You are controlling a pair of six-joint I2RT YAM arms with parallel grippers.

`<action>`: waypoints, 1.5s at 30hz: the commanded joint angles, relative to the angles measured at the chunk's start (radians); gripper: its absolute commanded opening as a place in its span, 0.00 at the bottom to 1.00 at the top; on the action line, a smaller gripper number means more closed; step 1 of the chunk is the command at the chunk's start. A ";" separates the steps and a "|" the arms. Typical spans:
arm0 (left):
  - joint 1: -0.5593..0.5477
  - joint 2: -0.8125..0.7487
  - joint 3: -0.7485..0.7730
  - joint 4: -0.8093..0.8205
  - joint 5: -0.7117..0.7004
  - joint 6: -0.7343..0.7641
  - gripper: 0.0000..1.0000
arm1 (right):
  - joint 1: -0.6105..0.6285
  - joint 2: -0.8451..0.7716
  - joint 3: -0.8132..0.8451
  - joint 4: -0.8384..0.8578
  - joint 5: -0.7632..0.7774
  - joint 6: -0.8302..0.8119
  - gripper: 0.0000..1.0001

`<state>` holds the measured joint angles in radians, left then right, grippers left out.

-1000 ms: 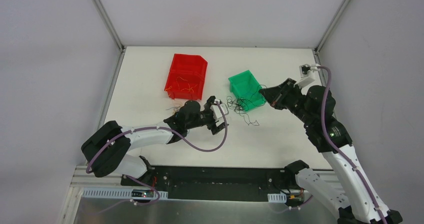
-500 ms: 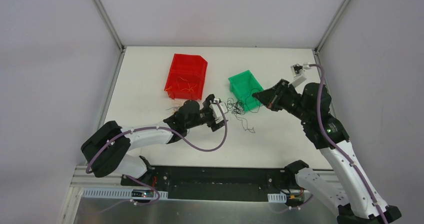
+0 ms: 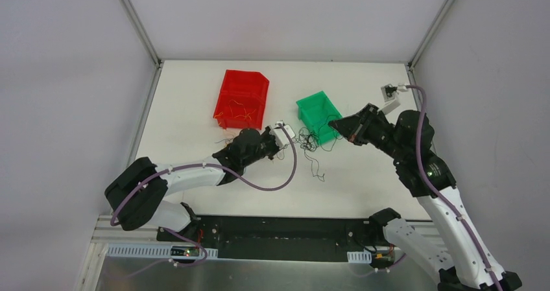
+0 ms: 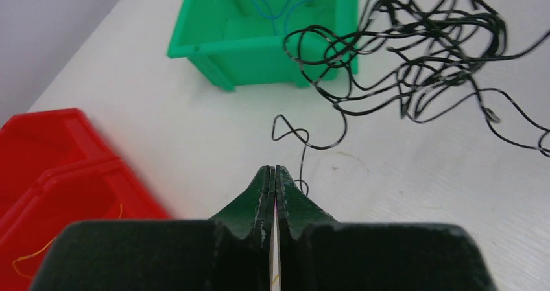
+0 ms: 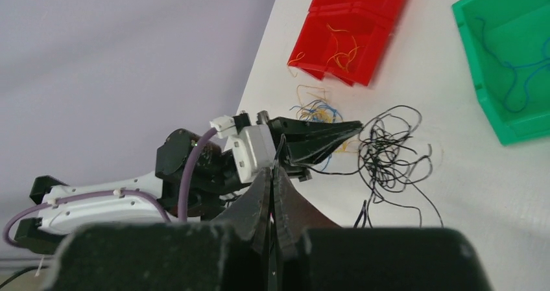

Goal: Untangle the cables

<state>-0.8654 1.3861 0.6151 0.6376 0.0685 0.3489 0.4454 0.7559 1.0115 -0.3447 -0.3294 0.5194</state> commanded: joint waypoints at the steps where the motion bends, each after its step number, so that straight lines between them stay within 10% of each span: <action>1: -0.007 -0.067 0.028 0.005 -0.223 -0.085 0.00 | -0.003 -0.062 0.011 -0.004 0.228 -0.025 0.00; 6: -0.007 -0.117 -0.012 0.031 -0.180 -0.087 0.00 | -0.003 -0.122 -0.008 -0.016 0.378 -0.052 0.00; 9: -0.007 -0.113 -0.025 0.028 -0.034 0.016 0.44 | -0.003 -0.112 0.025 -0.037 0.292 -0.064 0.00; 15: -0.008 -0.115 -0.126 0.185 0.102 0.174 0.98 | -0.003 -0.068 0.133 -0.113 0.133 -0.092 0.00; 45: -0.046 -0.062 -0.133 0.267 0.084 0.211 0.98 | 0.010 0.046 0.107 0.052 -0.217 0.077 0.00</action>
<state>-0.8982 1.3178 0.4618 0.8513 0.1566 0.5369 0.4477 0.7967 1.1213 -0.3756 -0.4889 0.5568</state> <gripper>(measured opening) 0.990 0.009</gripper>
